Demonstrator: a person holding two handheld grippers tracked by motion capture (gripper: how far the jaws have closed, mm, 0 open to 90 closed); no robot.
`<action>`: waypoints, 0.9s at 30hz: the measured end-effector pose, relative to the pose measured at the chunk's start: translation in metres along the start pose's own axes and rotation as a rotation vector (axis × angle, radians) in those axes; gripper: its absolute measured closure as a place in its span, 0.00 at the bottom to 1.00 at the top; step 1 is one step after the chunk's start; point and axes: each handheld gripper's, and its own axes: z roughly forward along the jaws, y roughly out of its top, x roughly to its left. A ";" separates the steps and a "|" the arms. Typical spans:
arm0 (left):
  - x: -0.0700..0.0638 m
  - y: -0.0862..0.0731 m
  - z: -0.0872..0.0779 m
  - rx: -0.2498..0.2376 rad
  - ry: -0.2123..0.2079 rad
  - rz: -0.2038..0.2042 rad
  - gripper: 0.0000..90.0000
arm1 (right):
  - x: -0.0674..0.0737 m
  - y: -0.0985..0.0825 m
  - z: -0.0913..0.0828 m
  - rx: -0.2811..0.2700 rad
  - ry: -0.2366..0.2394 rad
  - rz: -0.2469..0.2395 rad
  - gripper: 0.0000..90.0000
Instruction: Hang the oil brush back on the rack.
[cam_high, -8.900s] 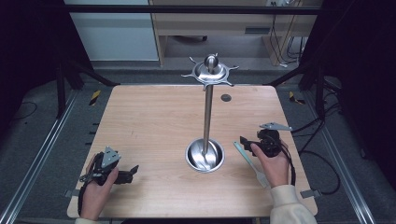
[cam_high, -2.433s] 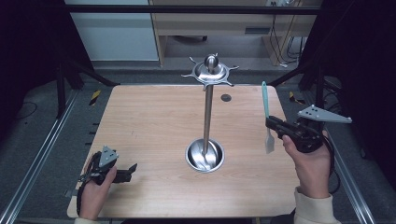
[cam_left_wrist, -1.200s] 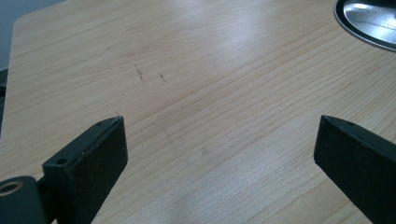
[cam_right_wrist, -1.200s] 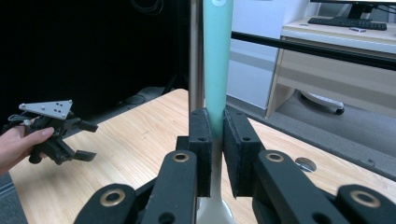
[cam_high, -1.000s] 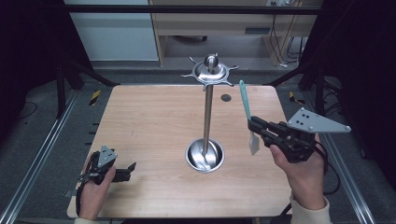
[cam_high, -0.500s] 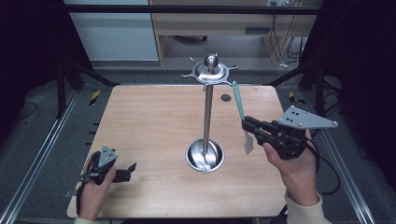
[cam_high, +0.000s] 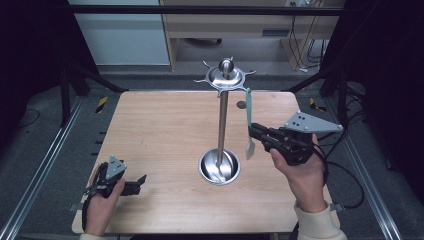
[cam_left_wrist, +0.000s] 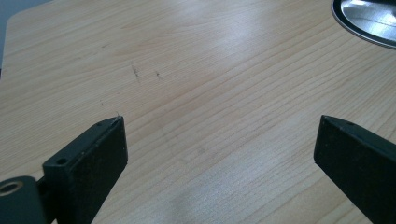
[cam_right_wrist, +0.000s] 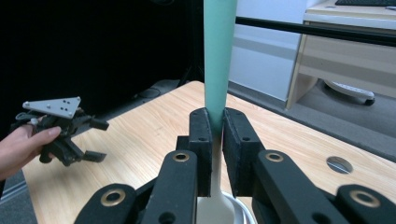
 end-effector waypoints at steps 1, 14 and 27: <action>0.000 0.000 0.000 0.000 0.001 0.000 0.03 | 0.000 -0.001 0.003 -0.004 -0.001 0.001 0.92; 0.000 0.000 0.000 0.002 -0.003 -0.001 0.03 | -0.007 -0.006 0.004 -0.039 -0.041 0.035 1.00; 0.001 -0.001 0.000 -0.001 -0.004 -0.011 0.03 | -0.009 -0.003 -0.005 0.002 -0.120 0.002 1.00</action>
